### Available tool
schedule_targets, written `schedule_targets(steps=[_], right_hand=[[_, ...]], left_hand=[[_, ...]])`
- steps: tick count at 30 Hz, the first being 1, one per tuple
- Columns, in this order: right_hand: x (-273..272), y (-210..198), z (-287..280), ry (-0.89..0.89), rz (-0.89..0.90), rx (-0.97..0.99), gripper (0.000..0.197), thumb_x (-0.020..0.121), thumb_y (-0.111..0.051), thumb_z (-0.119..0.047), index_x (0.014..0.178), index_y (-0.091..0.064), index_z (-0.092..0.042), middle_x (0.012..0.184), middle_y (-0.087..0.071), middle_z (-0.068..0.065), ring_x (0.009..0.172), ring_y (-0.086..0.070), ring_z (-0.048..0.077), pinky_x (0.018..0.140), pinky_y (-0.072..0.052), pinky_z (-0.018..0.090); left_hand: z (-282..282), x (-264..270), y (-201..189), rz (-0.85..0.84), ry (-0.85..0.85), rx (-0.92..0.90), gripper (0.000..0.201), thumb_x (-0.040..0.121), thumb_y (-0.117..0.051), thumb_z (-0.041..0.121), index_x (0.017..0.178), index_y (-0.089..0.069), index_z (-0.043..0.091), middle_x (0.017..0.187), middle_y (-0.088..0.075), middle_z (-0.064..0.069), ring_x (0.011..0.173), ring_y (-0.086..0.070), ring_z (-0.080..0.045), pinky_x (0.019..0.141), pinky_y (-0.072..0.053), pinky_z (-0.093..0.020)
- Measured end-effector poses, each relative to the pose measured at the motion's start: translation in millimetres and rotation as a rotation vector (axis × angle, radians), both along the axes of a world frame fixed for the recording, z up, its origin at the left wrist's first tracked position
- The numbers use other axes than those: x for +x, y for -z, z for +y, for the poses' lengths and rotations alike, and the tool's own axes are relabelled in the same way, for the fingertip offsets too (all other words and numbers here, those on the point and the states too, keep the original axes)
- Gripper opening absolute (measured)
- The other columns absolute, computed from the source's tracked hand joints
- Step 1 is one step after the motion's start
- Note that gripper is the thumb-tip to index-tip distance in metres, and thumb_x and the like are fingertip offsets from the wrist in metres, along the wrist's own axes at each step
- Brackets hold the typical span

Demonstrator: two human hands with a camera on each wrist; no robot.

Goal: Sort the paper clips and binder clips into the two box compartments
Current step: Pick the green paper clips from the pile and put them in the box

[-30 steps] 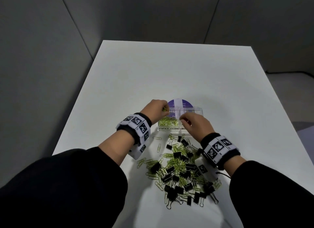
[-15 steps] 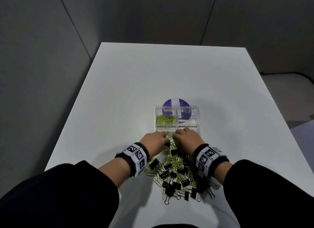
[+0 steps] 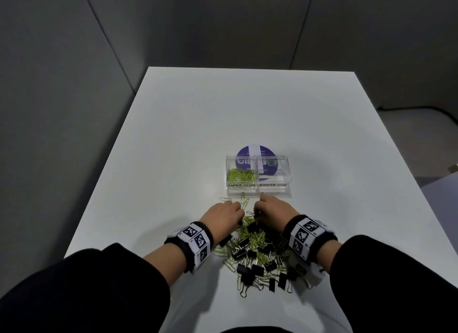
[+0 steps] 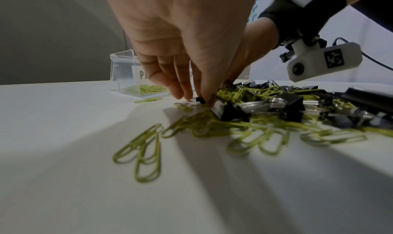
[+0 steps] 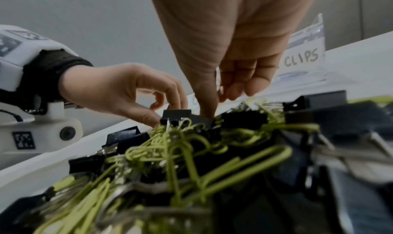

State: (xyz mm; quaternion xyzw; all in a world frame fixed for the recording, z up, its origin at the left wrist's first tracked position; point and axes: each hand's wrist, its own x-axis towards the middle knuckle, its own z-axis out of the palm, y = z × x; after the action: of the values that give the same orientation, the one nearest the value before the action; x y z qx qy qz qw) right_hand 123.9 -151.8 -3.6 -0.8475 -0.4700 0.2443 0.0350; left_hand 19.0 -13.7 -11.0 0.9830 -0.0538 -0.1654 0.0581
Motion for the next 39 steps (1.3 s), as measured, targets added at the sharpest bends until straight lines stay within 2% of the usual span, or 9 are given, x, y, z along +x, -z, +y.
schedule_targets(steps=[5, 10, 14, 20, 25, 30, 34, 36, 39], right_hand=[[19.5, -11.4, -14.2, 0.147, -0.019, 0.094, 0.020, 0.095, -0.045, -0.024, 0.101, -0.059, -0.012, 0.104, -0.061, 0.003, 0.092, -0.057, 0.017, 0.073, -0.041, 0.022], [39.8, -8.4, -31.6, 0.368, -0.078, 0.033, 0.020, 0.094, -0.044, -0.023, 0.101, -0.060, -0.012, 0.106, -0.062, 0.006, 0.087, -0.055, 0.019, 0.073, -0.046, 0.029], [30.1, 2.1, -33.6, 0.277, -0.159, 0.111, 0.029, 0.093, -0.049, -0.026, 0.118, -0.057, -0.014, 0.120, -0.056, 0.006, 0.109, -0.051, 0.025, 0.089, -0.044, 0.034], [4.6, 8.7, -20.9, -0.087, -0.183, 0.097, 0.022, 0.092, -0.049, -0.019, 0.106, -0.064, -0.014, 0.113, -0.063, 0.007, 0.105, -0.051, 0.027, 0.086, -0.041, 0.032], [6.6, 4.8, -16.1, 0.064, -0.029, -0.014, 0.021, 0.092, -0.052, -0.022, 0.107, -0.061, -0.010, 0.116, -0.054, 0.009, 0.110, -0.048, 0.025, 0.089, -0.042, 0.031], [6.3, -1.5, -20.6, 0.081, 0.044, -0.066, 0.019, 0.091, -0.053, -0.022, 0.104, -0.056, -0.008, 0.114, -0.057, 0.009, 0.102, -0.054, 0.024, 0.081, -0.042, 0.029], [13.3, -9.0, -25.0, 0.100, 0.130, -0.006, 0.021, 0.091, -0.054, -0.017, 0.109, -0.056, -0.008, 0.116, -0.060, 0.009, 0.106, -0.055, 0.023, 0.087, -0.042, 0.027], [18.3, -15.0, -28.4, 0.117, 0.148, 0.048, 0.023, 0.091, -0.055, -0.016, 0.112, -0.058, -0.007, 0.117, -0.061, 0.009, 0.107, -0.056, 0.023, 0.091, -0.043, 0.028], [27.7, -22.1, -37.4, 0.222, 0.137, 0.148, 0.022, 0.093, -0.051, -0.014, 0.110, -0.060, -0.006, 0.114, -0.063, 0.009, 0.102, -0.059, 0.021, 0.084, -0.043, 0.022]], left_hand=[[4.8, -0.5, -0.7, -0.023, 0.041, -0.028, 0.031, 0.092, -0.050, 0.032, 0.113, -0.055, 0.010, 0.122, -0.051, -0.006, 0.108, -0.050, -0.025, 0.085, -0.044, -0.036], [5.9, 0.1, 0.6, 0.005, 0.039, -0.016, 0.033, 0.093, -0.047, 0.034, 0.116, -0.052, 0.010, 0.125, -0.050, -0.004, 0.109, -0.050, -0.024, 0.083, -0.043, -0.035], [6.6, -0.9, 2.6, -0.007, 0.019, -0.031, 0.034, 0.093, -0.048, 0.035, 0.117, -0.050, 0.012, 0.124, -0.050, -0.003, 0.108, -0.050, -0.023, 0.080, -0.044, -0.035], [8.2, -1.1, 3.3, 0.047, -0.104, -0.132, 0.040, 0.088, -0.057, 0.036, 0.121, -0.048, 0.016, 0.121, -0.050, -0.003, 0.106, -0.053, -0.022, 0.083, -0.049, -0.035], [10.6, 2.8, 0.9, 0.169, -0.198, -0.179, 0.036, 0.085, -0.061, 0.038, 0.110, -0.053, 0.013, 0.114, -0.054, -0.006, 0.101, -0.055, -0.022, 0.083, -0.047, -0.033], [14.3, 2.1, 1.6, 0.162, -0.157, -0.151, 0.037, 0.084, -0.061, 0.042, 0.104, -0.053, 0.012, 0.110, -0.053, -0.005, 0.101, -0.052, -0.022, 0.080, -0.045, -0.033], [18.9, 3.4, -0.3, 0.133, -0.137, -0.144, 0.028, 0.084, -0.060, 0.042, 0.090, -0.050, 0.016, 0.099, -0.060, -0.005, 0.094, -0.054, -0.022, 0.074, -0.043, -0.032], [21.7, 5.2, -3.9, 0.121, -0.149, -0.162, 0.029, 0.086, -0.058, 0.043, 0.093, -0.051, 0.016, 0.096, -0.062, -0.005, 0.084, -0.054, -0.020, 0.071, -0.041, -0.029], [30.9, 7.2, -10.9, 0.110, -0.217, -0.204, 0.031, 0.088, -0.052, 0.046, 0.097, -0.049, 0.016, 0.086, -0.058, 0.001, 0.073, -0.048, -0.013, 0.069, -0.040, -0.023]])
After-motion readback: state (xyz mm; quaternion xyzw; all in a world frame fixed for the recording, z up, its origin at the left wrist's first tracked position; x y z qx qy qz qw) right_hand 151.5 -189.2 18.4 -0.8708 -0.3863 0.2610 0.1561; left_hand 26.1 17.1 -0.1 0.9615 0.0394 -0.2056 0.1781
